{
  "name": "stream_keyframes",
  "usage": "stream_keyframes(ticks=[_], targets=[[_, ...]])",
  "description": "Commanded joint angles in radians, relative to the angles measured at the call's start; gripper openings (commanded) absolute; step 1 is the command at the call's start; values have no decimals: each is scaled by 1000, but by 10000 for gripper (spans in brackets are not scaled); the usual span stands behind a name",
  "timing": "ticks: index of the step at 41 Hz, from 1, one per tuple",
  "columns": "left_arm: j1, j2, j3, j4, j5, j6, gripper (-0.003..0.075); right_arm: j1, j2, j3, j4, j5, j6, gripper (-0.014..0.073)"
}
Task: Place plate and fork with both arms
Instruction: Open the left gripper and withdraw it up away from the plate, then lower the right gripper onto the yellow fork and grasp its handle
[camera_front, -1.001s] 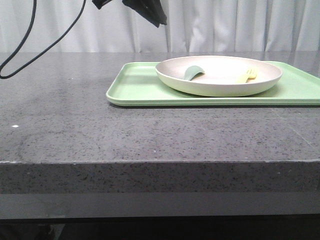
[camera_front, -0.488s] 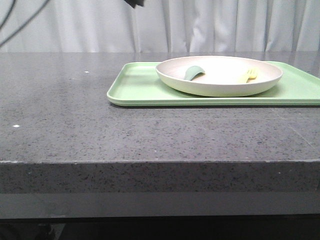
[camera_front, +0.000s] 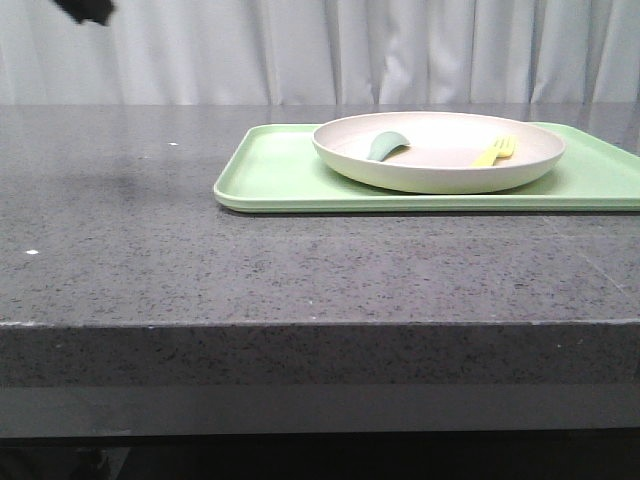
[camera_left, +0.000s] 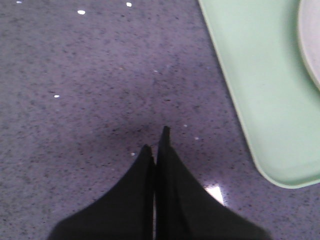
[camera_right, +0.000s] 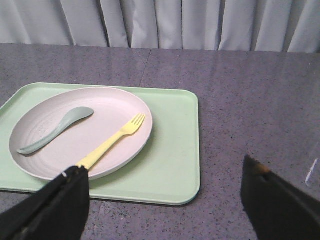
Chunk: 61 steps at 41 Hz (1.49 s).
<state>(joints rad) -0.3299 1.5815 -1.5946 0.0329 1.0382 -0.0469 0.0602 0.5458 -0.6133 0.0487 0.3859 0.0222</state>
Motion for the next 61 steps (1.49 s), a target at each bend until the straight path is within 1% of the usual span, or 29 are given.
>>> stream_keyframes(ticks=[1,7,13,16,19,27,32,35,39,43,47,51,54,57,61], targets=[[16,-182,145,-2,-231,-6,-18,2,8,-35,-11,-67,-2,633],[18,-393,435,7,-482,-6,-18,2,8,-35,-11,-67,-2,633],[18,-621,683,7,-646,-6,-18,2,9,-35,-11,-68,-2,633],[18,-743,781,7,-713,-6,-18,2,13,-35,-11,-71,-2,633],[18,-850,865,7,-751,-6,-18,2,22,-35,-5,-71,-2,633],[18,-1168,1028,7,-755,-6,-18,2,87,-35,32,-66,-2,633],[18,-1320,1086,7,-739,-6,-18,9,167,-50,56,-74,-2,633],[18,-1374,1110,7,-741,-6,-18,37,233,-86,68,-68,-2,633],[18,-1404,1125,7,-741,-6,-18,115,338,-155,81,-41,-1,633],[18,-1406,1125,7,-734,-6,-18,191,468,-250,131,2,0,633],[18,-1406,1125,7,-736,-6,-18,226,608,-381,146,85,29,633],[18,-1406,1125,7,-736,-6,-18,220,753,-526,135,221,83,633],[18,-1406,1125,7,-730,-6,-18,209,869,-652,93,336,132,633],[18,-1406,1125,7,-723,-6,-18,205,947,-735,67,388,165,633],[18,-1406,1125,7,-721,-6,-18,203,1051,-831,67,408,199,633]])
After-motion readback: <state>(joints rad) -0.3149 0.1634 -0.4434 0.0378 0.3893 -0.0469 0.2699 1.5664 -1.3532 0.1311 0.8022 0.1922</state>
